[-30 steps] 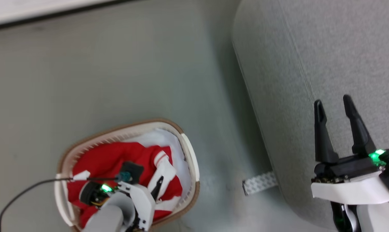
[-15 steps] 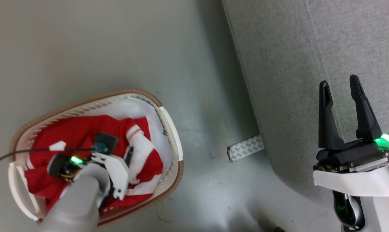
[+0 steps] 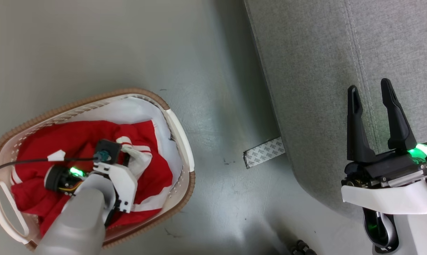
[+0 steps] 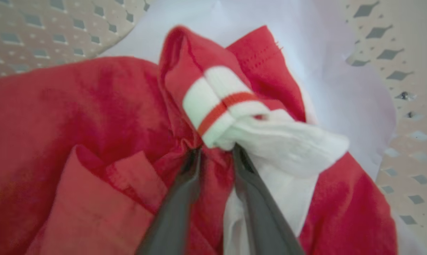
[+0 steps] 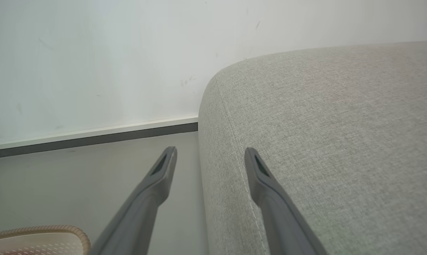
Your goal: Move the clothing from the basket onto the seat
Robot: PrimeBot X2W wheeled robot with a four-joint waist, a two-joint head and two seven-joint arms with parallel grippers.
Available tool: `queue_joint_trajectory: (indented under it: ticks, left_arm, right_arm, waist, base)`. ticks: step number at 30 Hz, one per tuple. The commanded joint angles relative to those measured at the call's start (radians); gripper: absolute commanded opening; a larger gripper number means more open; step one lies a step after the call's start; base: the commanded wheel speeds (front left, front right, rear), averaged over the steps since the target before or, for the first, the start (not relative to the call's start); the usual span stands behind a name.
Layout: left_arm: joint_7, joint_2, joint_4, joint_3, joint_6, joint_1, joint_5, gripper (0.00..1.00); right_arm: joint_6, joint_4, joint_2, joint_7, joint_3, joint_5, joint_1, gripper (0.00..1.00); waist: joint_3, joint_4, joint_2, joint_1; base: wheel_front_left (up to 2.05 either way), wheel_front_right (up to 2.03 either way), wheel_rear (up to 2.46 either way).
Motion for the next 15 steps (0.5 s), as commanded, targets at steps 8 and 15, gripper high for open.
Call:
queue_joint_trajectory:
  ticks: [8, 15]
  left_arm:
    - [-0.051, -0.063, 0.018, 0.012, -0.030, 0.043, -0.069, 0.00]
    - [-0.084, -0.123, -0.036, 0.005, -0.041, 0.151, -0.141, 0.00]
  right_arm:
    - [-0.002, 0.037, -0.002, 0.000, -0.012, -0.011, 0.012, 1.00]
    - [-0.002, 0.075, -0.002, 0.000, -0.035, -0.043, 0.061, 1.00]
  waist:
    - [-0.104, 0.037, 0.0000, -0.0001]
    - [-0.291, 0.111, 0.0000, -0.0001]
  base:
    - [0.00, 0.00, 0.00]
    - [0.00, 0.00, 0.00]
